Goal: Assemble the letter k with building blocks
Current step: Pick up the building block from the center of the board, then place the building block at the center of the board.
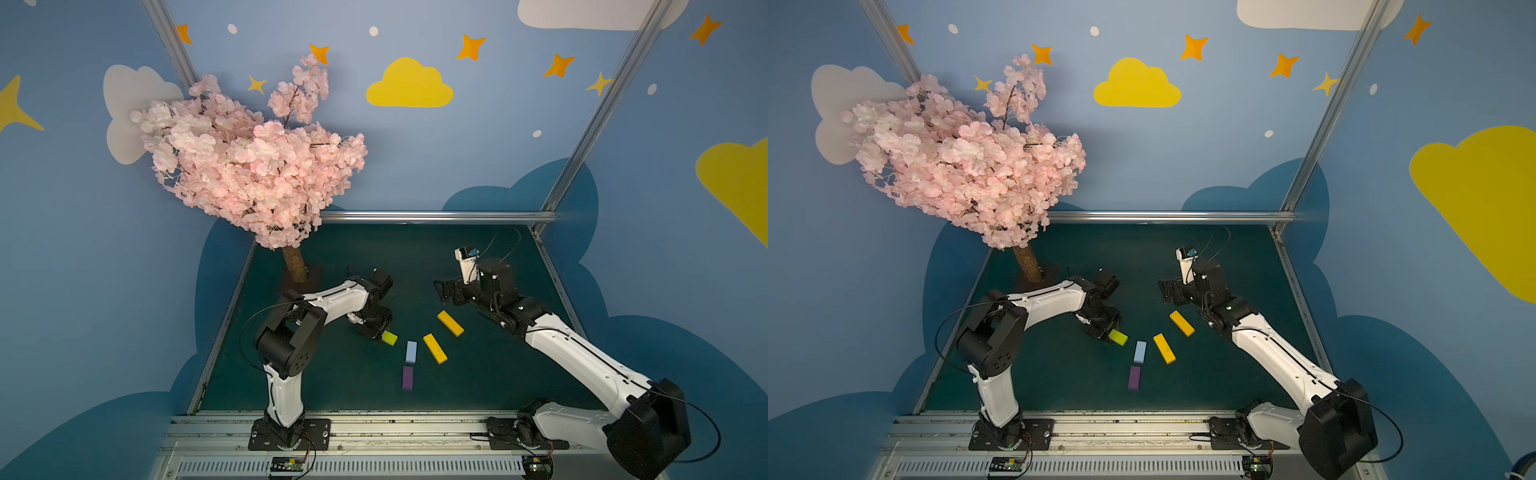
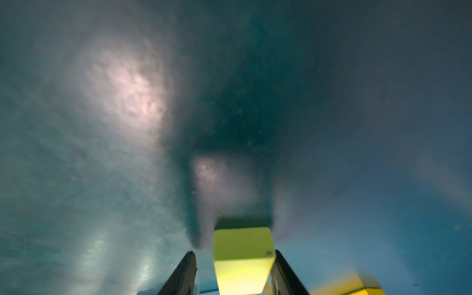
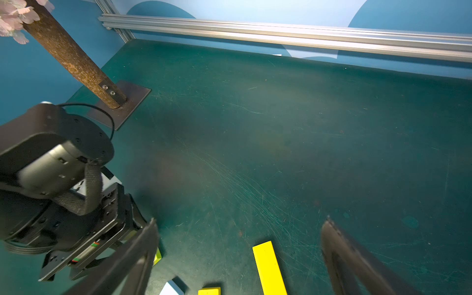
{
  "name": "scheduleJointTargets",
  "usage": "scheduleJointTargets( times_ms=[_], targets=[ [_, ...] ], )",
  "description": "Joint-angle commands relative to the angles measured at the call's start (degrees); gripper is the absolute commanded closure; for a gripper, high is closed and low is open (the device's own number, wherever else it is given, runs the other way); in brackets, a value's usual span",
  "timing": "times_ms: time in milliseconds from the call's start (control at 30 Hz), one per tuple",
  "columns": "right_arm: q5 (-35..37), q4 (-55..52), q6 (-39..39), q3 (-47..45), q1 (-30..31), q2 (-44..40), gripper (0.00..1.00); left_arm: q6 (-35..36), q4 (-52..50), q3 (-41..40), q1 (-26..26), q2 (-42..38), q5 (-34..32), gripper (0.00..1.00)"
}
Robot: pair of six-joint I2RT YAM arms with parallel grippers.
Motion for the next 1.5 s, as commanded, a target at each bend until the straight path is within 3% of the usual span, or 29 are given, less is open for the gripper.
scheduleJointTargets(
  times_ms=[0, 100, 200, 400, 600, 833, 1100, 1333, 1467],
  targets=[
    [0.5, 1.6, -0.6, -0.9, 0.5, -0.5, 0.01, 0.8, -1.7, 0.8, 0.3, 1.4, -0.2, 0.51],
    [0.7, 1.6, -0.5, -1.0, 0.5, -0.5, 0.01, 2.3, -1.6, 2.0, 0.7, 2.8, -0.1, 0.54],
    [0.9, 1.7, -0.4, -1.2, 0.5, -0.5, 0.01, 7.0, 0.3, 3.8, 1.2, 4.4, 1.0, 0.73],
    [1.1, 2.2, -0.4, -1.5, 0.6, -0.6, 0.01, 16.5, -2.8, 10.2, 1.7, 9.3, 3.7, 0.87],
    [1.2, 2.1, -0.4, -1.8, 0.6, -0.2, 0.01, 35.2, -5.9, 18.9, 3.0, 12.8, 5.9, 0.90],
    [0.9, 2.8, 0.2, -2.0, 0.7, 0.1, 0.01, 53.6, -13.5, 25.3, 4.7, 12.6, -3.4, 0.89],
    [0.5, 3.1, 0.3, -1.7, 0.9, 1.2, 0.01, 59.6, -23.1, 35.7, 4.5, 18.6, -11.0, 0.87],
    [1.0, 2.3, 0.0, -1.2, 1.1, 1.2, 0.01, 59.6, -24.8, 40.3, 3.9, 21.1, -12.9, 0.84],
    [1.2, 2.4, 0.1, -1.3, 1.1, 1.5, 0.01, 58.2, -23.7, 39.7, 3.6, 20.8, -9.5, 0.84]
  ],
)
